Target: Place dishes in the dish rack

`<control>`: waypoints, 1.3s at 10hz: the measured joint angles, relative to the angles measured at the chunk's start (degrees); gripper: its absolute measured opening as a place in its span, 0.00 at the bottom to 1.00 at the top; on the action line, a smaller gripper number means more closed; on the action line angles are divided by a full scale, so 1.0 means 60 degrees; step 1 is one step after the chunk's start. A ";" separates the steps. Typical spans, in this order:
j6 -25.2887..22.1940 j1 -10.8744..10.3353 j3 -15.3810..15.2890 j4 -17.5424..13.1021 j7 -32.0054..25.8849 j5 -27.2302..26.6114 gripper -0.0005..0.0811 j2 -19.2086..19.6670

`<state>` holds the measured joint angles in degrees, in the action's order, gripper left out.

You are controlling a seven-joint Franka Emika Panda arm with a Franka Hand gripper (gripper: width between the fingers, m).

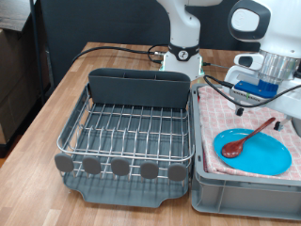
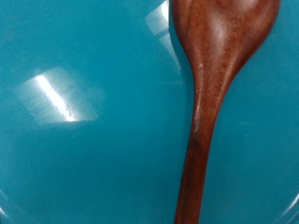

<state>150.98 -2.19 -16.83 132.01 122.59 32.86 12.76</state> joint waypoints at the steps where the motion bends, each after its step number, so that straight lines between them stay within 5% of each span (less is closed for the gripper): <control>1: 0.0124 -0.0045 0.0064 -0.0015 0.0254 0.0205 0.99 0.0137; 12: 0.0951 -0.0558 0.0606 -0.0231 0.2212 0.1322 0.99 0.1159; 13: 0.0926 -0.0586 0.0607 -0.0231 0.2242 0.1322 0.75 0.1166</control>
<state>156.54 -5.71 -13.19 130.63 136.04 40.79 19.76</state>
